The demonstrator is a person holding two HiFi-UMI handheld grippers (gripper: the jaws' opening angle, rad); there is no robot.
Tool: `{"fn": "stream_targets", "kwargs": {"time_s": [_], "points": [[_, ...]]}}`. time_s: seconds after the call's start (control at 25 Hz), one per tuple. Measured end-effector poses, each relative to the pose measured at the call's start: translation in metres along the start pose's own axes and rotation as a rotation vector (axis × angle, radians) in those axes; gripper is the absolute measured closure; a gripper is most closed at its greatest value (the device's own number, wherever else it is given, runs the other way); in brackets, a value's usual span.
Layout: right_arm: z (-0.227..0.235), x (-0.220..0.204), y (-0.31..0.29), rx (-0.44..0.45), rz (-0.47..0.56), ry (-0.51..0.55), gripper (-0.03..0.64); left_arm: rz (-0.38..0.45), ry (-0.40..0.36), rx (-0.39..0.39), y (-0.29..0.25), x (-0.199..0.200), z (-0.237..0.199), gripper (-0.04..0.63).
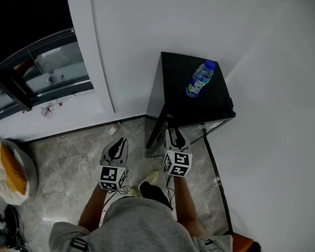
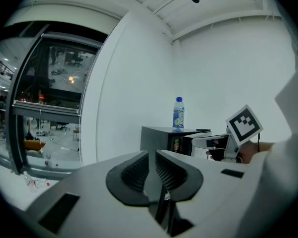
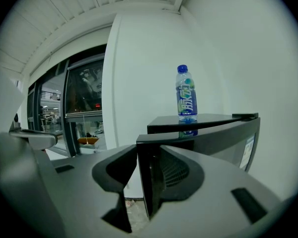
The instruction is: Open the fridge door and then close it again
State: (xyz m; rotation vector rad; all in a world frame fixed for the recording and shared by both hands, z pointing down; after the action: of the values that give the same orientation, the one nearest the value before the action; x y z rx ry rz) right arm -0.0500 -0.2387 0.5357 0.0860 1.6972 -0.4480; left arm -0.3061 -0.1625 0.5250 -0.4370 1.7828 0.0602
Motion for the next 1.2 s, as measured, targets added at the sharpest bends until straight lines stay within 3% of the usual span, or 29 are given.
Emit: {"fn": "stream_targets", "kwargs": {"time_s": [1.2], "points": [[0.012,0.008,-0.054,0.062,0.016,0.019,0.480,-0.017,0.014,0.053,-0.030,-0.001,-0.019,0.552]]}}
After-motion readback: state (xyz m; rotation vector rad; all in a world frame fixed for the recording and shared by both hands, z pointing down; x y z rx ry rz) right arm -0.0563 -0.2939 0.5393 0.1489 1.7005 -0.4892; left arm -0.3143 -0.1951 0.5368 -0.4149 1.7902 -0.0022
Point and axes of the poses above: the fingertips, and each gripper's own axes: y backward along the fingers, z to its right, x out of its top, the point moved 10 cm from there along y, backward along the fingers, and after that the axes turned 10 degrees about y, right-handed, at the moved point
